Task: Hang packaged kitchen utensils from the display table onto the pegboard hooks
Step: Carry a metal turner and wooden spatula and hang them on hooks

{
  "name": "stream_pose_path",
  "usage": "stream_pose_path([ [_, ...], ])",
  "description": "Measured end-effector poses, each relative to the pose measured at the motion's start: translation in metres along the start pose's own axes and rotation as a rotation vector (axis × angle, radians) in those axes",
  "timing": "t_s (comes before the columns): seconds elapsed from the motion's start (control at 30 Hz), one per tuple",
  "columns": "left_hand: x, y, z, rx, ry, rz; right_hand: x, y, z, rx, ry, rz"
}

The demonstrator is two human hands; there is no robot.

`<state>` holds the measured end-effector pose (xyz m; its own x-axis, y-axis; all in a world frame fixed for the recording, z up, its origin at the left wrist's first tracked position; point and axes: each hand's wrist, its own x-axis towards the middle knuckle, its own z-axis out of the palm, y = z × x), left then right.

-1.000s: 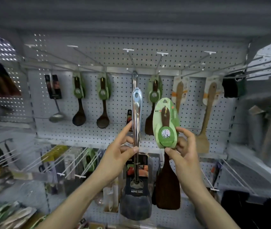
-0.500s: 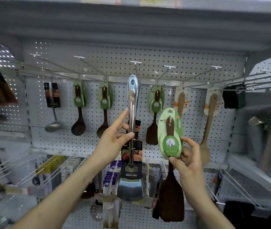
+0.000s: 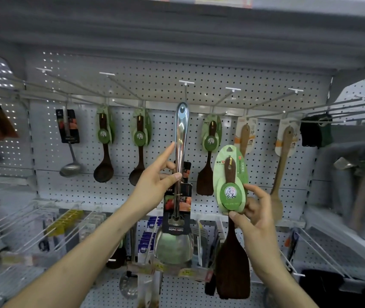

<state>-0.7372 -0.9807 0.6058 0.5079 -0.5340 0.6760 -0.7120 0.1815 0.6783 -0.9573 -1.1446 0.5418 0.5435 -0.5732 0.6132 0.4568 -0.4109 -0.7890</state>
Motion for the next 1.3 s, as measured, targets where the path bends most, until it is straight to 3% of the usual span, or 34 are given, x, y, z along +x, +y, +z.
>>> stream_pose_path([
  [0.77, 0.111, -0.102, 0.027, -0.024, -0.006, 0.018, 0.015, 0.042, -0.010, -0.093, 0.033, 0.083],
  [1.3, 0.105, -0.105, 0.013, 0.072, -0.044, -0.071, 0.038, 0.013, -0.008, -0.068, -0.015, -0.013],
])
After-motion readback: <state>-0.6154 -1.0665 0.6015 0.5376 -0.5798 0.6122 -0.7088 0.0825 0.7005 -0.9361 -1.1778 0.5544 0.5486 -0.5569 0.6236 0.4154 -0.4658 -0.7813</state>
